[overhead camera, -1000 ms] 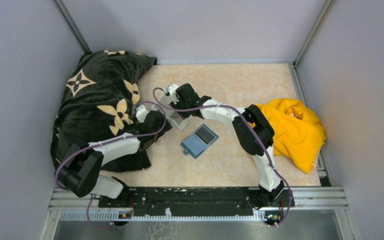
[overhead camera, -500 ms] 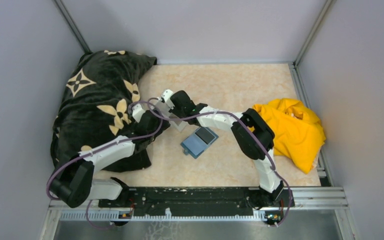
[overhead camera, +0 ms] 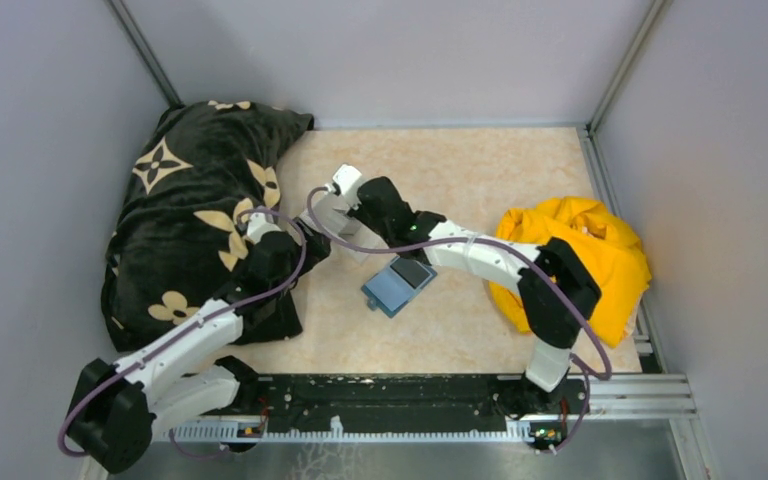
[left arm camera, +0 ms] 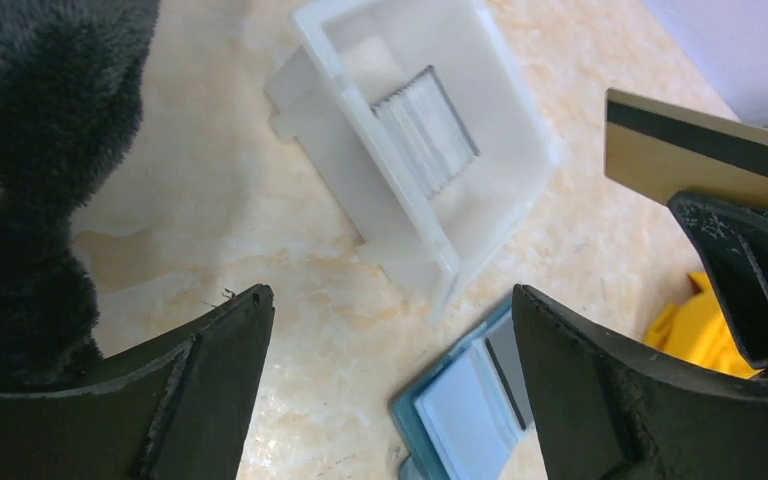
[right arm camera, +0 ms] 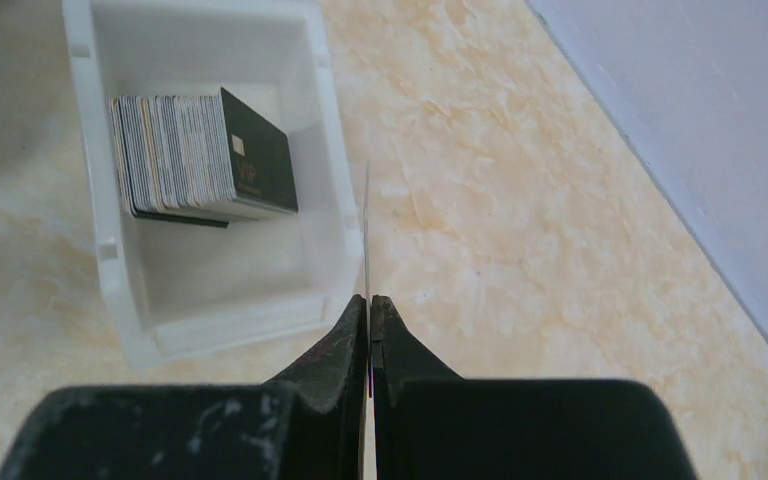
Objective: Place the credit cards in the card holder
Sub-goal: Pick up the credit card from the storage box.
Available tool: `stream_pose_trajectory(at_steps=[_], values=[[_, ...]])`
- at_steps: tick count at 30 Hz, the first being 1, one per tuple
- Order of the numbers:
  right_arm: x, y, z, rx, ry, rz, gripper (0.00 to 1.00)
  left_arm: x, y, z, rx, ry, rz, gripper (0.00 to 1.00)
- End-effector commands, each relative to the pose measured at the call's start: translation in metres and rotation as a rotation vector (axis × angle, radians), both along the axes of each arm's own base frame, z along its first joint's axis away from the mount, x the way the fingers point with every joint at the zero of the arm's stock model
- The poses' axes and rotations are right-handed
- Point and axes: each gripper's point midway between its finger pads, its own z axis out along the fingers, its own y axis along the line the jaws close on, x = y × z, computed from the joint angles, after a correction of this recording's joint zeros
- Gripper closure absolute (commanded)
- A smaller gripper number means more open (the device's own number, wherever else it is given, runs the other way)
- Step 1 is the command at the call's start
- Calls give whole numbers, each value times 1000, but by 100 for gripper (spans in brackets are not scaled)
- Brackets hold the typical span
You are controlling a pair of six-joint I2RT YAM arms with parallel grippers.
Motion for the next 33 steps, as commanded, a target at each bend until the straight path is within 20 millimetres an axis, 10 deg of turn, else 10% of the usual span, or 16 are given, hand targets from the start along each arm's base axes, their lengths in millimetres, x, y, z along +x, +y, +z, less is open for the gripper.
stream_pose_trajectory(at_steps=[1,9,19,33], values=[[-25,-16,49,143,-52,-11,100,-5,-16,29,-32,-113,-134,5],[-85,-55,42,241,-122,-26,100,-25,-50,50,-214,10,-254,5],[-147,-58,26,238,-228,4,100,-44,-84,63,-364,209,-353,5],[-163,-38,20,182,-319,57,100,-64,-119,51,-557,365,-468,6]])
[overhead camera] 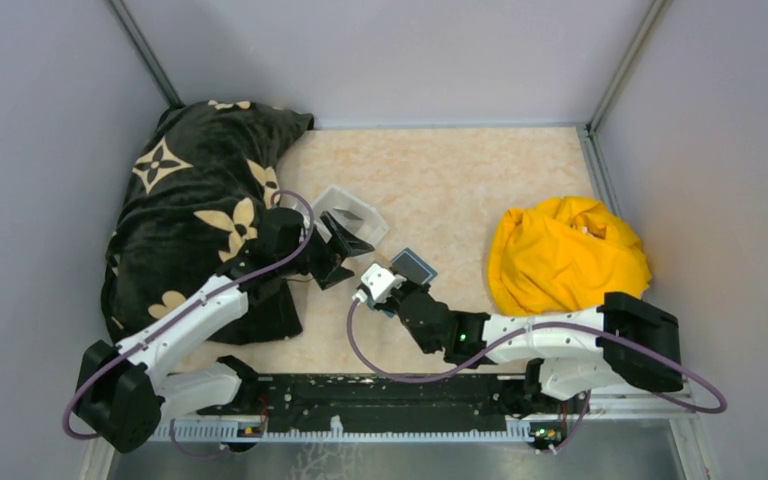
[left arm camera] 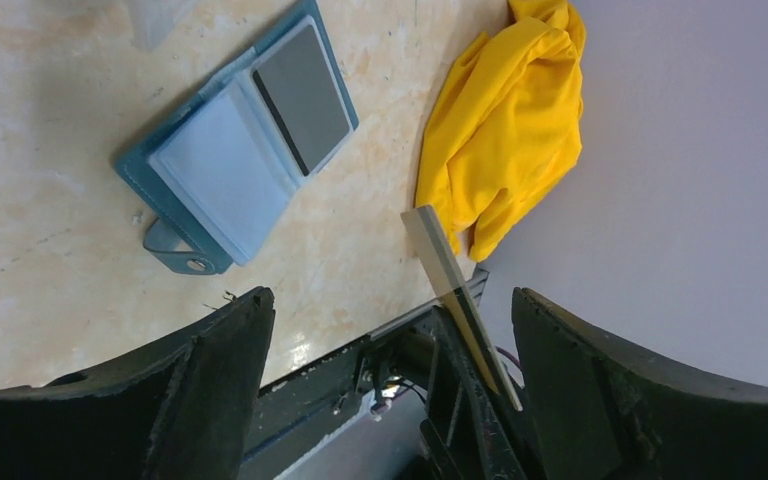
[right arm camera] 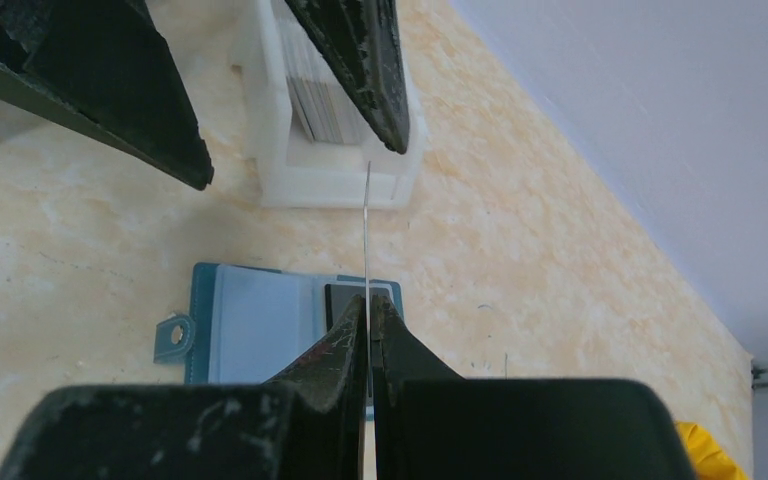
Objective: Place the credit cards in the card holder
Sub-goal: Pick up the credit card from the storage box.
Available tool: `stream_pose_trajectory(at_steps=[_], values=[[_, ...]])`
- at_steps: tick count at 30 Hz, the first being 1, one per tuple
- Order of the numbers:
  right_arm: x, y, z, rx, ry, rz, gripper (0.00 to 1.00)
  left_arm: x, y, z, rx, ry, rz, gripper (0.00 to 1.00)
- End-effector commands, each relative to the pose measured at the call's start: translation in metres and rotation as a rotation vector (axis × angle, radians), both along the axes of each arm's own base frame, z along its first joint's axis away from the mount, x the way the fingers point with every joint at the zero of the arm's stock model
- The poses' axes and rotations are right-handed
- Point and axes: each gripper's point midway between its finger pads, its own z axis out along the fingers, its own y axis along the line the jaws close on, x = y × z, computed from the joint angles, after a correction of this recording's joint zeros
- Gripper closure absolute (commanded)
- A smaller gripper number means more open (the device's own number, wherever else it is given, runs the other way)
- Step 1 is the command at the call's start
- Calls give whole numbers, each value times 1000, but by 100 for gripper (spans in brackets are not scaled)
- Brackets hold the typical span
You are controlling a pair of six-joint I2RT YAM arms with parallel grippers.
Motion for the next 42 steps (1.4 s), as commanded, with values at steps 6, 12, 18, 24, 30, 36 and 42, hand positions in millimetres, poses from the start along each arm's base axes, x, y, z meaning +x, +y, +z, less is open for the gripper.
stream_pose_trajectory(at_steps=[6,12,18,24,30,36,42], values=[[-3,22,9,15,-54,27,100,-1,-15,11,-102,38,-30,7],[-5,32,13,9,-76,50,100,-3,-18,6,-119,60,-37,12],[-8,40,14,-21,-114,64,100,-5,-21,5,-155,59,-50,26],[-7,40,14,-43,-139,62,100,-8,-24,4,-189,69,-61,44],[-8,38,10,-70,-161,54,100,-12,-27,5,-227,75,-76,73],[-7,36,4,-83,-170,28,100,-13,-29,3,-257,76,-82,100],[-8,24,0,-24,-68,-61,85,3,-26,0,-217,-16,-51,100]])
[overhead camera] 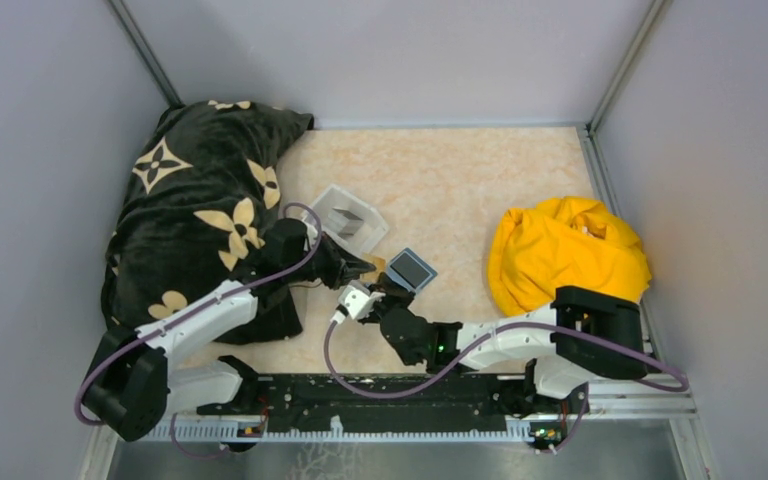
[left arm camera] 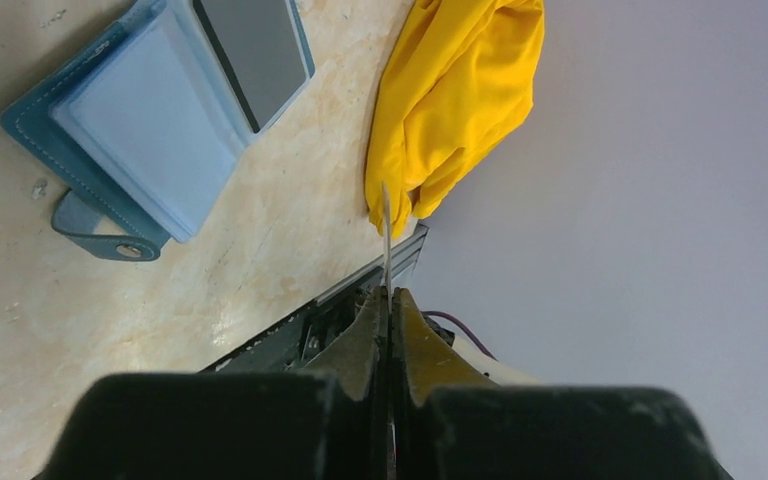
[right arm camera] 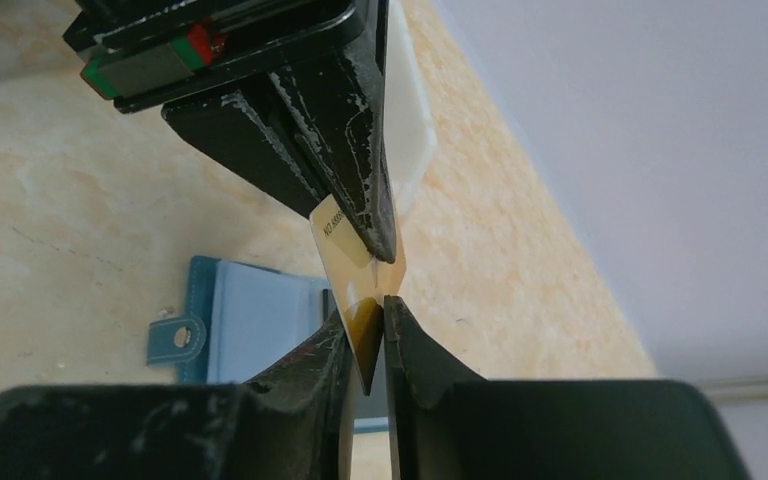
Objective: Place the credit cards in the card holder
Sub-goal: Pick up the credit card from the storage box.
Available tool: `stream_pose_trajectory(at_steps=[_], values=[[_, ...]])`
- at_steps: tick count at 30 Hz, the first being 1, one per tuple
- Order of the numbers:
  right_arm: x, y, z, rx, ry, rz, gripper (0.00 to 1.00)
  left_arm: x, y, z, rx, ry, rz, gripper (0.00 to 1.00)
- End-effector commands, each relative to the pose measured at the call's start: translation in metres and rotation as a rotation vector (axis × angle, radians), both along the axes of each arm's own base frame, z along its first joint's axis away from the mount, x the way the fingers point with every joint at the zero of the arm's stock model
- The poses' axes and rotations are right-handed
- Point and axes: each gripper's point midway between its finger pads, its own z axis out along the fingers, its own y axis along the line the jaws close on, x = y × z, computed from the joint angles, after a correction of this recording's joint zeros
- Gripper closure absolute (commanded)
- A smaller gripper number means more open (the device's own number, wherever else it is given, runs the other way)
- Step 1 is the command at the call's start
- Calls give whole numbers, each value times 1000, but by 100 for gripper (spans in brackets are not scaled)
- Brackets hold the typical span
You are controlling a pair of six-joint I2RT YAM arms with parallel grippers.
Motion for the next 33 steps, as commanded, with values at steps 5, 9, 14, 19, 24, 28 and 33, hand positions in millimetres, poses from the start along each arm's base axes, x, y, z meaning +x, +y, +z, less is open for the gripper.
stream_pose_trajectory(at_steps=[5,9,14,19,24,28,33], values=[[-9,-9,27,315,184,-106,64,35,6,8,44,-275,76,100],[-7,-13,36,436,268,-133,64,44,12,9,57,-378,112,100],[9,-25,61,680,373,-153,60,49,12,22,39,-504,117,100],[23,-35,82,873,472,-122,59,48,9,32,-3,-582,107,100],[29,-41,95,1064,619,-21,60,44,8,38,-68,-628,105,100],[40,-52,97,1223,724,48,60,37,3,48,-158,-668,85,100],[38,-47,93,1307,851,136,60,31,-4,60,-241,-699,45,100]])
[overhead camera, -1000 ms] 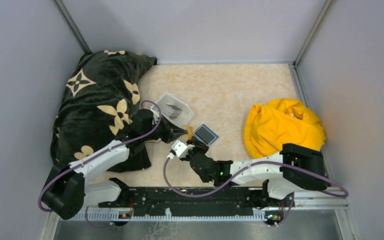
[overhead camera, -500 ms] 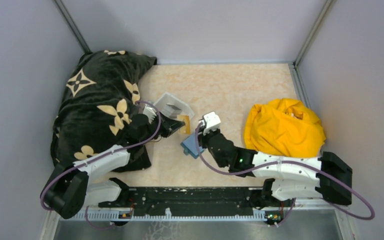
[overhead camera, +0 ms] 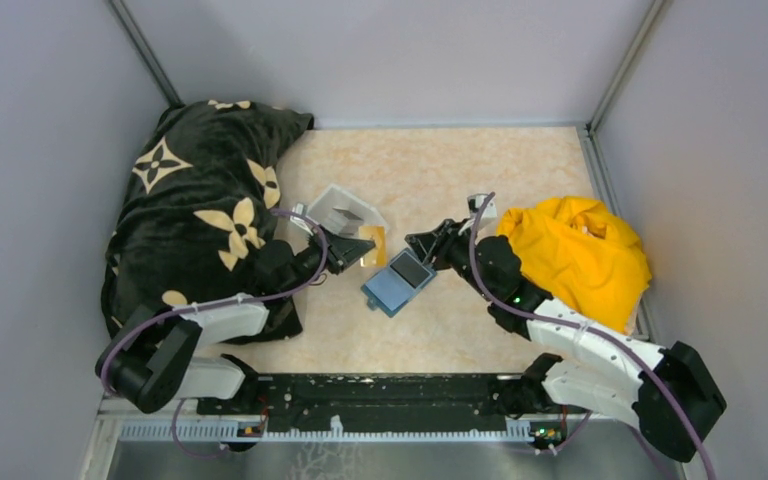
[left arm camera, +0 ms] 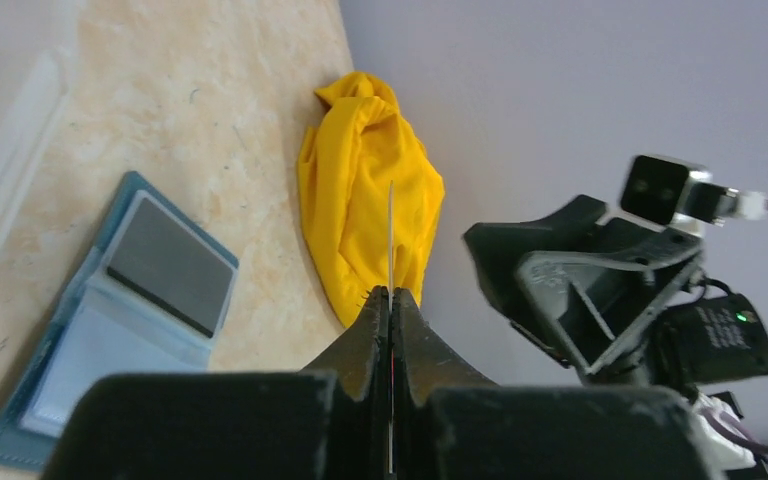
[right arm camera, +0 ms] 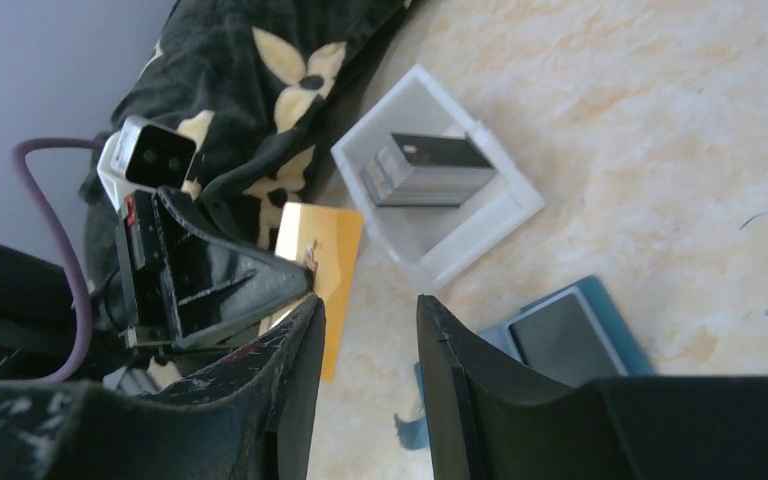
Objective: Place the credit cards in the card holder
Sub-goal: Pick up the credit card from the storage box.
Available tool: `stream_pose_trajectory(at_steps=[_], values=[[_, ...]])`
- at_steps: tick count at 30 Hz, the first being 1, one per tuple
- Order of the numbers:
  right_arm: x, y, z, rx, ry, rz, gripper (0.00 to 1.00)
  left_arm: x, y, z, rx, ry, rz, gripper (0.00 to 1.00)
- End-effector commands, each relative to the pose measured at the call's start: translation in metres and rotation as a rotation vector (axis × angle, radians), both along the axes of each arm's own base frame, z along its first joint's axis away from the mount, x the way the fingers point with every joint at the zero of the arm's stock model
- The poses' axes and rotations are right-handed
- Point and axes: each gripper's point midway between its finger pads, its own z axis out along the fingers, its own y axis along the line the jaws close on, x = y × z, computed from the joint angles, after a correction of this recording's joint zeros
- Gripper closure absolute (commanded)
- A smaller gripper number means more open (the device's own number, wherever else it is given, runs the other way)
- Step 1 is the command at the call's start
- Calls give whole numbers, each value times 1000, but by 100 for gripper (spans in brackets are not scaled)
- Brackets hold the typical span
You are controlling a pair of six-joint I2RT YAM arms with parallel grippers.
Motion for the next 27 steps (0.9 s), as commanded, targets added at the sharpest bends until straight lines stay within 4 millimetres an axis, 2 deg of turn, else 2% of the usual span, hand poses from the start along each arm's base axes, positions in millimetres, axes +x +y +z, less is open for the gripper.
stream_pose_trajectory(at_steps=[1,3,11,27], values=[[-19,27,28,229,34,206,60,-8,-8,41,-124,-135,-72,100],[-19,30,22,261,67,240,60,-9,-11,44,-136,-140,-93,100],[-23,43,17,321,107,338,60,-10,-17,44,-171,-133,-132,100],[-20,38,5,320,132,325,61,-6,-19,50,-200,-149,-138,100]])
